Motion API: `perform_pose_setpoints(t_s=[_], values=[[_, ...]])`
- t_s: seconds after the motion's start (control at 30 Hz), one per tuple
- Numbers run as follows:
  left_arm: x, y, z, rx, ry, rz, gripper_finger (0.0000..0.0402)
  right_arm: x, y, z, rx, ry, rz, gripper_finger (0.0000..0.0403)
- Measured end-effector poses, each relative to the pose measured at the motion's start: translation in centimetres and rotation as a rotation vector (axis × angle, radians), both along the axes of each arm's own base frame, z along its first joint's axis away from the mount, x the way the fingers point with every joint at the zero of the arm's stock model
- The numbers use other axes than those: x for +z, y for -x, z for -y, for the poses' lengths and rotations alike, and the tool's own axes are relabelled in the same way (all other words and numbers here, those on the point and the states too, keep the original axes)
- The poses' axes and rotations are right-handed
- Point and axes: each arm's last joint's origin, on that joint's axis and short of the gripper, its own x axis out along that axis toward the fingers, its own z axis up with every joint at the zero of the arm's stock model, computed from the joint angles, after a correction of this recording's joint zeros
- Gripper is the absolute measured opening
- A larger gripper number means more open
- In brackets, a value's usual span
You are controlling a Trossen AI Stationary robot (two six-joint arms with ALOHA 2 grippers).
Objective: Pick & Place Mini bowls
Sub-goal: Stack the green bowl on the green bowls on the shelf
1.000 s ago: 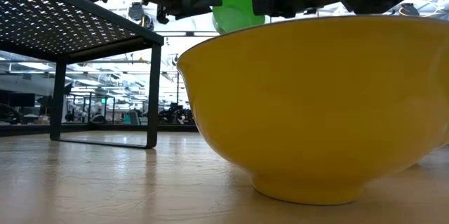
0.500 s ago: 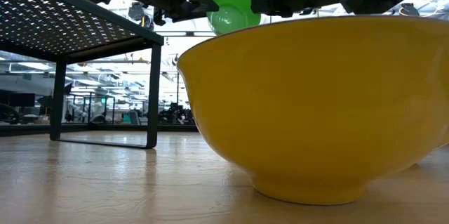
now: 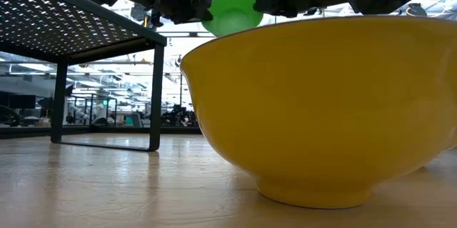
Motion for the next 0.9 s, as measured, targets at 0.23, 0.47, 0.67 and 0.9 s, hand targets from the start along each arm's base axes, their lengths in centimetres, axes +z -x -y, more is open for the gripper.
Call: perform_pose_setpoints(t_s=[0.23,0.47,0.67,0.9], values=[[-0.2,0.0,0.0,0.023,-0.004,-0.031,0.0012,-0.8,-0.3,-0.1,0.067,-0.078,-0.008,0.0041],[-0.3,0.1,0.4,0.033,-0.042,-0.078,0.0007,-1.0,-0.3,-1.1,0.106,-0.059,-0.056,0.0118],[-0.1,0.1,0.9,0.014,-0.070,-0.085,0.0005,0.2,0.3,-2.4,0.136,-0.063,-0.044,0.0184],[0.4,0.4,1.6,-0.001,-0.079,-0.080,0.0005,2.0,2.0,-3.3,0.182,-0.128,-0.057,0.0205]])
